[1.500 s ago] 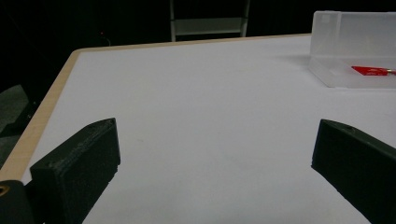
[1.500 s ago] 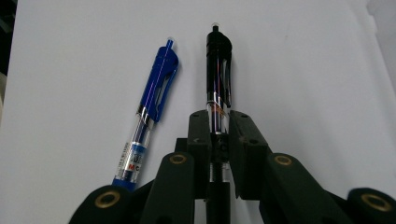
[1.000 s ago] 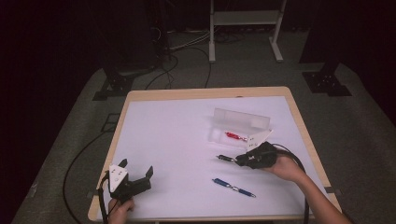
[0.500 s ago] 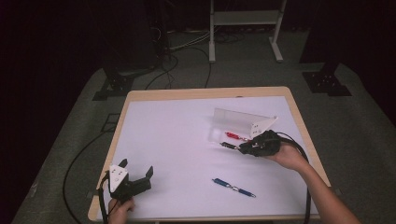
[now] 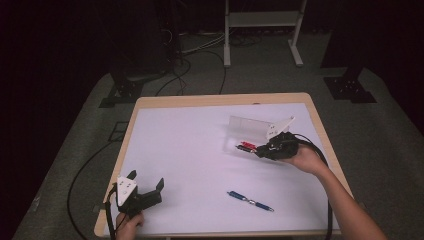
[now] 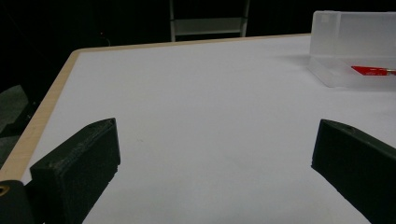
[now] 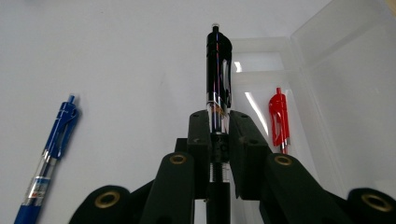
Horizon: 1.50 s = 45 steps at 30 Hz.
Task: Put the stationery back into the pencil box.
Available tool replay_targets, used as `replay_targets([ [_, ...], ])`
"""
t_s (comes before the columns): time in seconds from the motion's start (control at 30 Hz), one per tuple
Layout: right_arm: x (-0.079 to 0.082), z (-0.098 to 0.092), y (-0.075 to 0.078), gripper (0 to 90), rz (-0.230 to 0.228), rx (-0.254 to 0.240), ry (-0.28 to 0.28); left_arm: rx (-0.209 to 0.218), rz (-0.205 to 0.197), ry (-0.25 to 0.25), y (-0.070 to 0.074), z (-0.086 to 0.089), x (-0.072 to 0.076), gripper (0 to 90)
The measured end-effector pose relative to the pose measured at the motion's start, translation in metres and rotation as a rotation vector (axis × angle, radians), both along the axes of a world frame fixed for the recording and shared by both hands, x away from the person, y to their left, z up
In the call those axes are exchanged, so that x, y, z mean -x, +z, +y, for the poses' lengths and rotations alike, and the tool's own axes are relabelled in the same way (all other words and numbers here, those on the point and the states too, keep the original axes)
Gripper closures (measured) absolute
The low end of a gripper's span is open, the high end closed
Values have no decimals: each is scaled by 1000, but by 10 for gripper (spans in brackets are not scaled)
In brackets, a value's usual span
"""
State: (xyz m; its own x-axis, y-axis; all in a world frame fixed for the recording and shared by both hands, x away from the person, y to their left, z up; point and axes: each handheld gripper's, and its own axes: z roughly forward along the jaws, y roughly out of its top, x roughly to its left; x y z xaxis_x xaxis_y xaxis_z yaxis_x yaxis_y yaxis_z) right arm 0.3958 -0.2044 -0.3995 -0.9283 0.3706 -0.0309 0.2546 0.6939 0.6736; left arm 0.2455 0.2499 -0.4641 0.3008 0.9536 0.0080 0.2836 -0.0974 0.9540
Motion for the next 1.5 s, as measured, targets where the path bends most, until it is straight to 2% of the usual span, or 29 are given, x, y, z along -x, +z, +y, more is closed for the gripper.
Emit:
replay_targets([
  [0.33,-17,1,-7,784,18,6,-8,0,-1,-2,0,0,0,4],
  [0.77,-37,-2,-27,784,56,53,-33,-1,0,-2,0,0,0,4],
  [1.13,-44,-4,-37,783,78,70,-42,0,0,0,0,0,0,4],
  [1.5,-47,-2,-43,782,79,78,-41,-1,0,-1,0,0,0,4],
])
